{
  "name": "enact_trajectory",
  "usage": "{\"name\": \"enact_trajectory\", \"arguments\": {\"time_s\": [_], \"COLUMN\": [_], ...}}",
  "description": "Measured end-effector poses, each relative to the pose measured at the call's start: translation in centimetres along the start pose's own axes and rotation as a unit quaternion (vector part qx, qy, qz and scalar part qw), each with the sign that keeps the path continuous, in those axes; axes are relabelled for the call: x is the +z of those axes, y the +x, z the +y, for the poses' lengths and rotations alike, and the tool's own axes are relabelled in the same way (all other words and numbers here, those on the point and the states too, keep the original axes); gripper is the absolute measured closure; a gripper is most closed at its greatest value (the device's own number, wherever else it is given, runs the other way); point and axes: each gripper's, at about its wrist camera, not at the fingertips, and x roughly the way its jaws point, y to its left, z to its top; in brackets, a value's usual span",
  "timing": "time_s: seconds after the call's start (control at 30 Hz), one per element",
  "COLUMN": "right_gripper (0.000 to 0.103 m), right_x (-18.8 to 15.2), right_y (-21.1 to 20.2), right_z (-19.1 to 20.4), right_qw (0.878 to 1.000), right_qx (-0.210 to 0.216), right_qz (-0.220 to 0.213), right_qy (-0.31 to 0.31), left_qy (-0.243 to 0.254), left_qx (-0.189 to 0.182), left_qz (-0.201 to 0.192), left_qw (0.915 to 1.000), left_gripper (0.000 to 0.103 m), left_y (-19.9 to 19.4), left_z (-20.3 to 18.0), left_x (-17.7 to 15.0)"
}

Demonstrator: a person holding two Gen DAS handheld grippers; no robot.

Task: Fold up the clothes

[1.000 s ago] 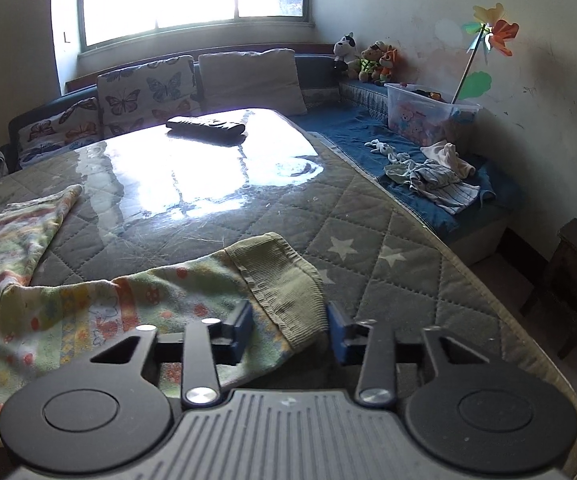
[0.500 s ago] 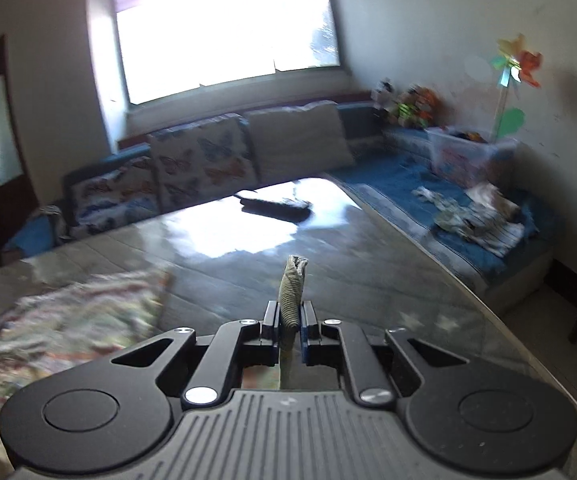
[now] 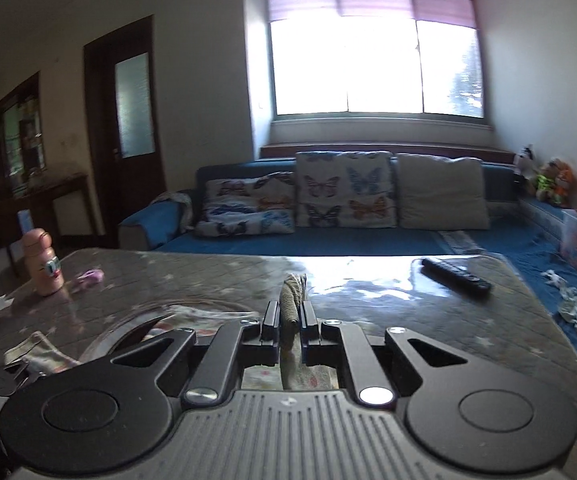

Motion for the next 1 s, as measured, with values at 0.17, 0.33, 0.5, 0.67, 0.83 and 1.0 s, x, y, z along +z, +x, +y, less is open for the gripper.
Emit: {"name": "enact_trajectory", "arguments": {"time_s": [0.17,0.33,0.5,0.67,0.83,1.0], "right_gripper": [0.094,0.093,0.081,0.080,0.078,0.077], "right_x": [-0.1,-0.7,-1.5,-2.5,-5.4,-8.5], "right_y": [2.1,3.6,3.7,3.7,4.2,4.2], "right_z": [3.5,6.7,7.8,6.2,3.5,1.2], "right_qw": [0.999,0.997,0.994,0.995,0.993,0.989], "right_qx": [0.034,0.069,0.090,0.077,0.045,0.013], "right_qz": [0.012,0.029,0.046,0.065,0.111,0.147], "right_qy": [-0.014,-0.022,-0.030,-0.029,-0.021,-0.006], "left_qy": [-0.010,-0.018,-0.021,-0.025,-0.025,-0.015], "left_qx": [0.003,0.007,0.011,0.018,0.022,0.022], "left_qz": [0.001,0.005,0.008,0.010,0.008,0.009], "left_qw": [0.9999,0.9998,0.9997,0.9995,0.9994,0.9996], "left_gripper": [0.000,0.000,0.000,0.000,0.000,0.000], "left_y": [-0.1,0.0,0.1,0.2,0.1,0.7], "left_z": [1.0,1.4,1.8,2.2,2.4,1.9], "left_x": [-0.4,-0.7,-0.8,-0.8,-0.4,0.2]}}
